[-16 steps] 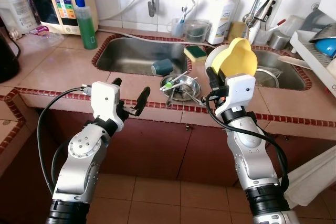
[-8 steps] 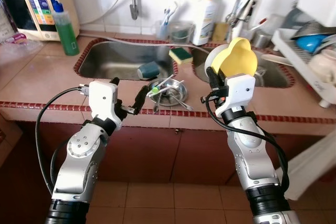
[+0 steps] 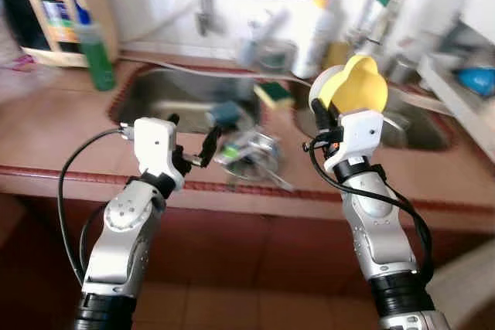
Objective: Kitchen organization
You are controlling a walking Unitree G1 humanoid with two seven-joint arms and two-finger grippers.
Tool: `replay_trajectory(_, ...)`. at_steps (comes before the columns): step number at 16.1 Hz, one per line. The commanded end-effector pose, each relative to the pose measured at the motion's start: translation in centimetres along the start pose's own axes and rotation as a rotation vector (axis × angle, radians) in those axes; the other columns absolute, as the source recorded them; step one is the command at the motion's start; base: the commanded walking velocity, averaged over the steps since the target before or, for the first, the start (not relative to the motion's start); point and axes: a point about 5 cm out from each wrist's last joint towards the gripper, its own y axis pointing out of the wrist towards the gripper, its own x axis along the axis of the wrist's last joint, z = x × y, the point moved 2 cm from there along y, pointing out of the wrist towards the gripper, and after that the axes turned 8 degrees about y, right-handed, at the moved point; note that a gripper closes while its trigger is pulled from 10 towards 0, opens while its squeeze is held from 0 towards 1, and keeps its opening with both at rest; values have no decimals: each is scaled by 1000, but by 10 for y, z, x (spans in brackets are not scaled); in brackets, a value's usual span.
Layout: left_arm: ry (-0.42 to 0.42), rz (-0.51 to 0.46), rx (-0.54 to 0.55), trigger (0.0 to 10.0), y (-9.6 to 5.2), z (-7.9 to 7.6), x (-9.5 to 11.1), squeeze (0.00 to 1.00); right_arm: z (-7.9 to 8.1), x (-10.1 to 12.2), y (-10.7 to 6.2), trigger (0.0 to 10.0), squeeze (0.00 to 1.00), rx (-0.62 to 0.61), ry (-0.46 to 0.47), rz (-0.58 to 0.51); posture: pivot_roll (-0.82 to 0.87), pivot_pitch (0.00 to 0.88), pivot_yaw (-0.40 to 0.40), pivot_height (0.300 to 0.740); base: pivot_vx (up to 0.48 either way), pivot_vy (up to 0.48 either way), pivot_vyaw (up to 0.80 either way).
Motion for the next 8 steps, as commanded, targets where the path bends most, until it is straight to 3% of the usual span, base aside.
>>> replay_trajectory(1,8,-1,24,10000,-2,7,2,0,10,5,5,10000,0,39,6,-22,-34,0,-50,740,349,0,0)
replay_trajectory(7,4,3,48,10000,-4,9,2,0,11,2,8,10000,0,60,-42,3,-26,0,-62,740,346,0,0)
replay_trajectory(8,3,2,50,10000,-4,9,2,0,12,3,8,10000,0,63,-51,3,-26,0,-63,740,349,0,800)
